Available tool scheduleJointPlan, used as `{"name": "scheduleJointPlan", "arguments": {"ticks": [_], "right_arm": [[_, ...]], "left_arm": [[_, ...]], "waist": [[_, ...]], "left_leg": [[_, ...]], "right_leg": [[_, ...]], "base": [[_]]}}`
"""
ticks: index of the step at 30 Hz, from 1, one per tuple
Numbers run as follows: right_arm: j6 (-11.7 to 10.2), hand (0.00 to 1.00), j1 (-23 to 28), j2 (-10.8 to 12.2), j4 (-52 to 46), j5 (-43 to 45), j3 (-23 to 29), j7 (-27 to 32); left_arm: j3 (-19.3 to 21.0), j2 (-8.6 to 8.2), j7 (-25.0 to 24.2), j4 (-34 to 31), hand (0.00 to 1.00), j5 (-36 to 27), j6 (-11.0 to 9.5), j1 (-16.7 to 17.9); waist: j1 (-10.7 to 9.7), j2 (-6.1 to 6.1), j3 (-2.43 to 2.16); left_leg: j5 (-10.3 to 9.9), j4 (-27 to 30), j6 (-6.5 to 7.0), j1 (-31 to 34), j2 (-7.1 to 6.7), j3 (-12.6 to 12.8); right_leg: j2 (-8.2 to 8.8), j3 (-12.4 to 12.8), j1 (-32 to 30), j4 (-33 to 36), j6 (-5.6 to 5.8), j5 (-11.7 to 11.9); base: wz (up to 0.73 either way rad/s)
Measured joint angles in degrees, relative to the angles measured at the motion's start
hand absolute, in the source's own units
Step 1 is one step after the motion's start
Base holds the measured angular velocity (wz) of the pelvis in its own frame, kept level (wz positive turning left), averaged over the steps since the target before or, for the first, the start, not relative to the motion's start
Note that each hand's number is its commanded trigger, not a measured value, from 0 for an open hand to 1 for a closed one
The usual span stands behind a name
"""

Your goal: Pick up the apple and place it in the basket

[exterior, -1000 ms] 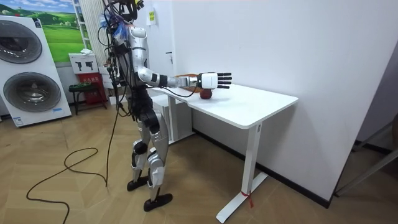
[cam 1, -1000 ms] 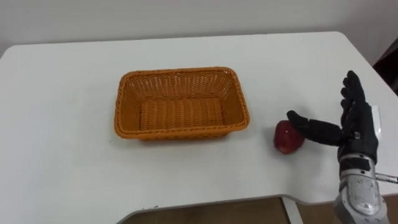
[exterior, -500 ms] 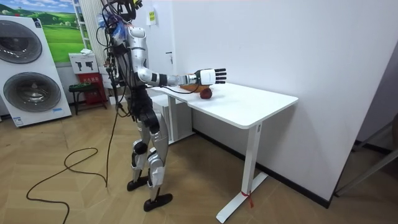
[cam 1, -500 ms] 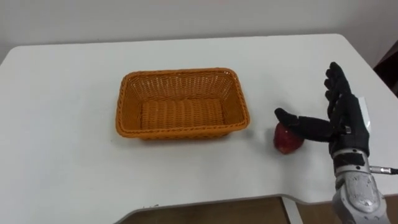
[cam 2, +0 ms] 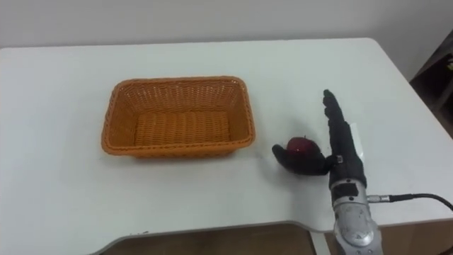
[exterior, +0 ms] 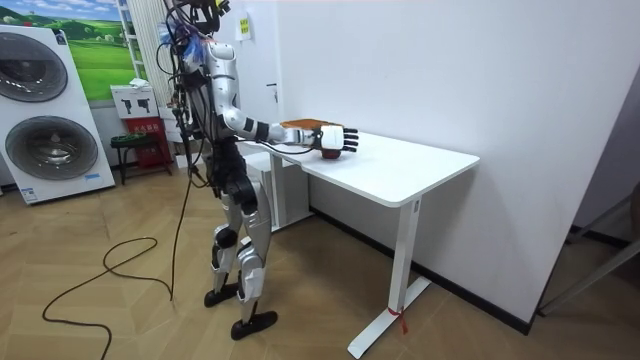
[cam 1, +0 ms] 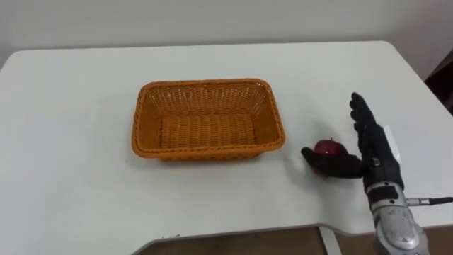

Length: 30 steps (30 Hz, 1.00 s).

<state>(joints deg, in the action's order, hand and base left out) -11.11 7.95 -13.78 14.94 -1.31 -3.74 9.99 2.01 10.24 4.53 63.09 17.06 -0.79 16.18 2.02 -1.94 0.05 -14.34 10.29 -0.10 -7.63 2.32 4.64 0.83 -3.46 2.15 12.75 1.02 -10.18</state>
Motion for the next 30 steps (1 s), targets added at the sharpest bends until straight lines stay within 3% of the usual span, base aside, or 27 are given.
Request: {"name": "scheduleJointPlan", "arguments": {"ticks": [3, 10, 11, 12, 19, 30], "right_arm": [[0.7, 0.0, 0.3, 0.0, 1.1, 0.1, -0.4, -0.7], [0.0, 0.0, 0.1, 0.0, 4.7, 0.4, -0.6, -1.7], [0.0, 0.86, 0.1, 0.0, 4.9, 0.4, -0.6, -2.1], [0.0, 1.0, 0.1, 0.0, 4.9, 0.5, -0.6, -2.2], [-1.6, 1.0, -0.3, 0.0, 7.0, 2.5, 1.7, -1.4], [-1.9, 1.0, -0.3, 0.0, 8.1, 2.9, 3.3, 0.6]], "left_arm": [[-0.1, 0.0, -0.2, -0.2, 0.0, 0.0, 0.0, -0.1], [0.0, 0.19, -0.2, -0.2, 0.0, -0.1, 0.0, -0.2], [0.0, 0.21, -0.2, -0.2, 0.0, -0.1, 0.0, -0.3], [0.0, 0.24, -0.2, -0.2, 0.0, -0.1, 0.0, -0.4], [0.1, 0.54, 0.3, -1.2, 0.0, -0.1, 0.0, -0.4], [0.1, 0.76, 0.4, -1.3, 0.0, -0.1, 0.0, -0.6]], "waist": [[0.0, -0.08, 0.13], [0.0, -0.94, 0.16], [0.0, -1.0, 0.1], [-0.1, -1.03, 0.09], [-0.2, -0.64, -0.06], [-0.2, -0.51, -0.14]], "left_leg": [[0.0, 0.0, 0.0, 0.1, 0.0, 0.0], [0.0, 0.0, 0.0, -0.7, 0.0, 0.0], [0.0, -0.1, -0.01, -1.0, 0.0, 0.0], [0.0, -0.2, -0.01, -1.1, 0.0, -0.1], [0.0, -0.4, -0.01, -1.4, 0.05, -0.1], [0.0, -0.8, -0.01, -2.2, 0.08, -0.2]], "right_leg": [[0.0, 0.0, -0.1, 0.1, -0.01, 0.0], [0.02, -0.2, 0.8, -0.2, 0.02, 0.1], [0.03, -0.2, 1.1, -0.2, 0.02, 0.1], [0.02, -0.2, 1.1, -0.3, 0.03, 0.1], [0.01, -0.3, 1.3, -0.3, 0.06, 0.1], [-0.04, -0.6, 2.5, -1.2, 0.06, 0.2]], "base": [[0.0], [0.0], [0.0], [0.0], [0.0], [0.0]]}}
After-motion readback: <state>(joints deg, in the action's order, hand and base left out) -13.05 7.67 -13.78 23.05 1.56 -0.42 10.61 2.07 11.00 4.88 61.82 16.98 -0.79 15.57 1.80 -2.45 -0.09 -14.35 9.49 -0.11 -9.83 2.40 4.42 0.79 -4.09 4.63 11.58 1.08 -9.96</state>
